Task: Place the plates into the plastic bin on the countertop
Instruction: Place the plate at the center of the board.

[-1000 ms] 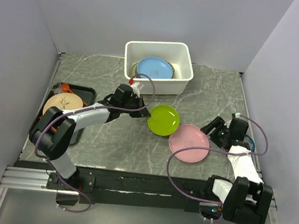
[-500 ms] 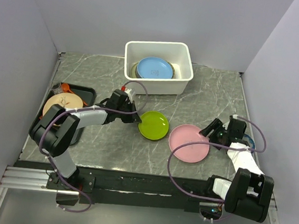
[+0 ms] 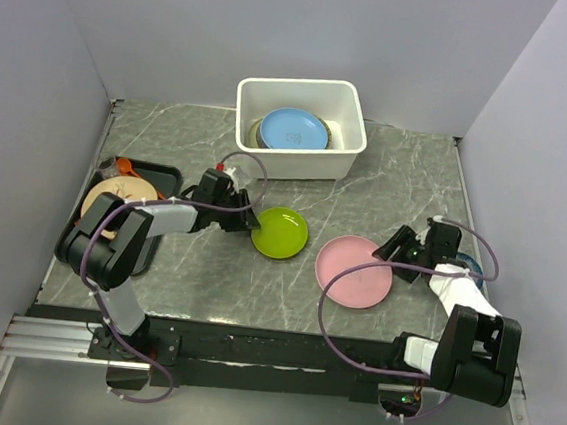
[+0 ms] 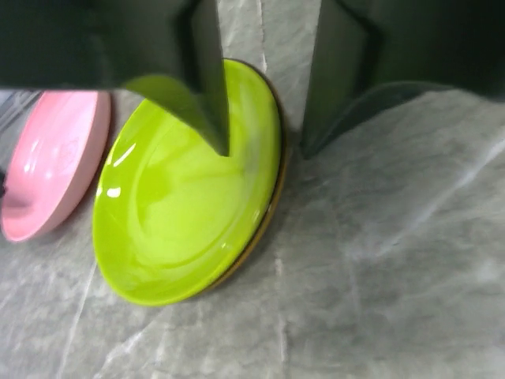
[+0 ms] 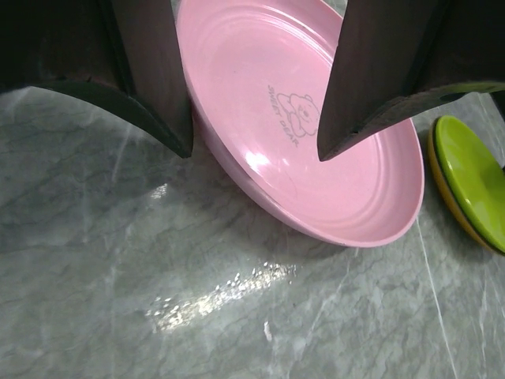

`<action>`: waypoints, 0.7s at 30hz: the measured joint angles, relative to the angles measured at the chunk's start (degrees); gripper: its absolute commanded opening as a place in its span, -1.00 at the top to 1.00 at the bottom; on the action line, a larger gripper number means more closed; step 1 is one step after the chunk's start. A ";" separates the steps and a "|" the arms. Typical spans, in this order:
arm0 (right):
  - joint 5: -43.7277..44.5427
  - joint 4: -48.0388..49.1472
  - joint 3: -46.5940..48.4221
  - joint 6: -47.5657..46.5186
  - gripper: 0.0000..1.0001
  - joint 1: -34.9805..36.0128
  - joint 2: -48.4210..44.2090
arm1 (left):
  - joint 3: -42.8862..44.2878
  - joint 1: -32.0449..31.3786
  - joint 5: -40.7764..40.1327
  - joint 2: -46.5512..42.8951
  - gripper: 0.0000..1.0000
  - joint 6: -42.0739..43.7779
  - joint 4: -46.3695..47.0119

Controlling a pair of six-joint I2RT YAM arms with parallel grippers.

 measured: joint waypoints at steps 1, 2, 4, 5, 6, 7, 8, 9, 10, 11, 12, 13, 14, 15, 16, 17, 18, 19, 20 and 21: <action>-0.24 0.00 0.02 -0.04 -0.38 0.33 0.31 | -0.20 0.04 -0.26 0.00 -0.32 -0.17 0.24; -0.39 -0.02 0.07 -0.09 -0.37 0.59 0.61 | -0.42 0.15 -0.46 0.00 -0.40 0.04 0.33; -0.74 -0.04 0.39 -0.22 -0.36 1.44 1.53 | -0.79 0.35 -0.74 -0.35 -0.57 -0.42 1.18; -0.81 -0.09 0.61 -0.24 -0.35 1.79 1.86 | -0.79 0.35 -1.31 -0.66 -0.61 -0.28 1.20; -0.92 -0.07 0.81 -0.26 -0.35 2.29 2.25 | -0.81 0.39 -1.62 -1.03 -0.64 -0.31 1.05; -0.96 -0.09 0.96 -0.33 -0.34 2.67 2.49 | -0.87 0.39 -1.90 -1.29 -0.69 -0.28 0.96; -0.94 -0.07 1.09 -0.42 -0.33 3.15 2.75 | -1.01 0.42 -2.49 -1.62 -0.70 -0.26 0.92; -0.94 -0.11 1.18 -0.44 -0.31 3.56 2.89 | -1.22 0.46 -2.93 -1.97 -0.72 -0.24 0.85; -0.94 -0.20 1.38 -0.46 -0.28 4.11 3.10 | -1.49 0.52 -3.28 -2.43 -0.77 -0.24 0.74; -0.94 -0.22 1.53 -0.46 -0.26 4.59 3.32 | -1.79 0.55 -3.74 -3.02 -0.79 -0.24 0.37; -0.92 -0.24 1.73 -0.50 -0.25 5.07 3.58 | -2.10 0.57 -4.13 -3.65 -0.79 -0.20 0.07; -0.96 -0.20 1.84 -0.52 -0.24 5.46 3.91 | -2.29 0.57 -4.44 -4.24 -0.82 -0.17 -0.15; -0.94 -0.22 1.90 -0.59 -0.23 5.86 4.28 | -2.54 0.63 -4.90 -5.05 -0.83 -0.13 -0.42; -0.94 -0.22 1.99 -0.66 -0.22 6.19 4.68 | -2.71 0.68 -5.35 -5.97 -0.84 -0.02 -0.68; -0.94 -0.24 2.12 -0.68 -0.17 6.49 5.22 | -2.71 0.68 -5.92 -7.28 -0.86 0.09 -1.03; -0.96 -0.24 2.21 -0.72 -0.15 6.67 5.60 | -2.71 0.68 -5.99 -7.82 -0.87 0.15 -1.09; -0.94 -0.28 2.36 -0.83 -0.12 6.91 6.12 | -2.71 0.68 -6.34 -8.83 -0.88 0.17 -1.22; -1.03 -0.28 2.58 -0.87 -0.06 7.04 6.54 | -2.71 0.68 -6.60 -9.75 -0.89 0.20 -1.33; -1.03 -0.22 2.69 -0.96 -0.04 7.13 6.80 | -2.71 0.68 -6.91 -10.54 -0.89 0.20 -1.38; -0.98 -0.22 2.82 -1.09 -0.02 7.28 7.06 | -2.71 0.68 -7.13 -11.37 -0.89 0.22 -1.42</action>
